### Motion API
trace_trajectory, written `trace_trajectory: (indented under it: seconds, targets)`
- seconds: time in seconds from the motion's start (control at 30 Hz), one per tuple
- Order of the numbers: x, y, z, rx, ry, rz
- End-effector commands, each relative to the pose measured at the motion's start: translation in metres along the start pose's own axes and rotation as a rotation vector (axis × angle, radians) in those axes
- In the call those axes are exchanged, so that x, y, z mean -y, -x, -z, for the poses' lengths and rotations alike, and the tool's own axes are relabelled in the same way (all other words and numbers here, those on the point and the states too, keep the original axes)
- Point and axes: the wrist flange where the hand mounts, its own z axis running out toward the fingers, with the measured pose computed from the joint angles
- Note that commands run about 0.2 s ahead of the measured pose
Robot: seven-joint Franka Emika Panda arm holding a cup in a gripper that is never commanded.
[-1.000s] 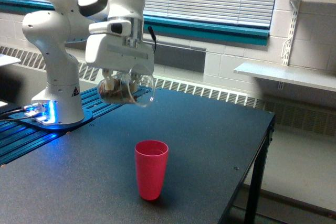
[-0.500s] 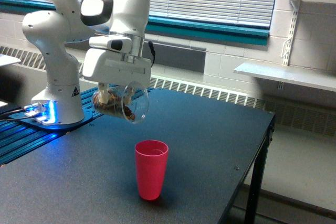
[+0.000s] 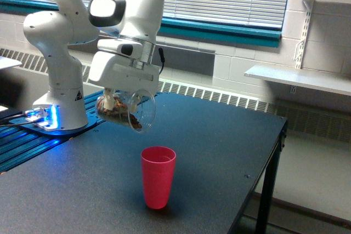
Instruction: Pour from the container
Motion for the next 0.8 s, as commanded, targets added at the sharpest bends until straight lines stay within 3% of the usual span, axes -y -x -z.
trace_trajectory:
  seconds: [0.03, 0.8]
  targets:
    - [0.014, 0.002, 0.003, -0.005, 0.016, 0.014]
    - [0.038, 0.007, 0.0, 0.0, 0.132, 0.009]
